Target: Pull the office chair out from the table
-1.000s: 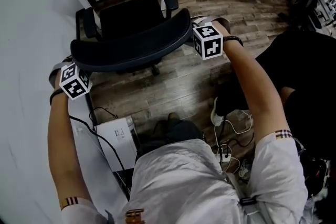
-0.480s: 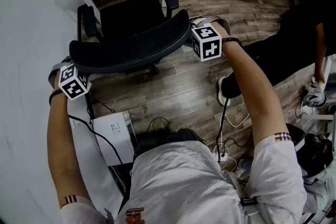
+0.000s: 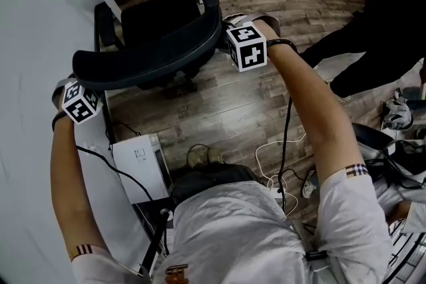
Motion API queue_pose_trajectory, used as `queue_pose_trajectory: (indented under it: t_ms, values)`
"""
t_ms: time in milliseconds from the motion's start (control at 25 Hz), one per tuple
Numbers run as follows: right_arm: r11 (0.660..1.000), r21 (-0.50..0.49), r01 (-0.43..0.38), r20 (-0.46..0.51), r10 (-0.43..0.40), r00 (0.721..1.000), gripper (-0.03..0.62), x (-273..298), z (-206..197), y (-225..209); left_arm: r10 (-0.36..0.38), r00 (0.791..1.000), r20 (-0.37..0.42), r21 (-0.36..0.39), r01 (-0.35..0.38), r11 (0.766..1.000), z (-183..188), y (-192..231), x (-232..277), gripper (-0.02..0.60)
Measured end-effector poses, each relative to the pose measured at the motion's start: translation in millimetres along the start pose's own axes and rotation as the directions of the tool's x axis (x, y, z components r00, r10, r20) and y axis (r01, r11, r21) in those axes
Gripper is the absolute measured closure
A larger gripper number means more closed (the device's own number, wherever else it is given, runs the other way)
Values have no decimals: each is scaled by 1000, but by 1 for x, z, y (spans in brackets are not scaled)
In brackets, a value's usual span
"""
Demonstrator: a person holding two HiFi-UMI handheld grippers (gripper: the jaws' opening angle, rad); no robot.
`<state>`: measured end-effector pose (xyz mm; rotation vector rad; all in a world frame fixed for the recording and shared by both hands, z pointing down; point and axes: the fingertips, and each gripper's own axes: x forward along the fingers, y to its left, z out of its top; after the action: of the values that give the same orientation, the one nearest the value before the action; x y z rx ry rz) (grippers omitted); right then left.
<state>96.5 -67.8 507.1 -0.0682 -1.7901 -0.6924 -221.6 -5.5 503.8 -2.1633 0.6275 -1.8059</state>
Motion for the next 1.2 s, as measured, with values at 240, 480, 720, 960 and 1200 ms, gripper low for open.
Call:
queue_pose_trajectory:
  t_ms: [240, 480, 720, 960, 1200]
  values:
    - [999, 31, 30, -18, -30, 999, 433, -4, 5, 6, -1, 1000, -7, -39, 0, 999, -5, -13, -2, 455]
    - [993, 69, 95, -50, -92, 995, 359, -11, 8, 8, 22, 1000, -4, -28, -22, 999, -9, -16, -10, 337]
    - [978, 103, 180, -58, -175, 983, 333, -39, 13, 5, 61, 998, 4, -22, -61, 998, -14, -17, -33, 291]
    - [966, 130, 222, -92, -211, 973, 335, -70, 11, 12, 107, 994, 28, -13, -107, 994, -3, -17, -63, 291]
    - [942, 165, 291, -123, -273, 954, 335, -110, 17, 29, 165, 983, 83, -67, -160, 985, 4, -30, -97, 291]
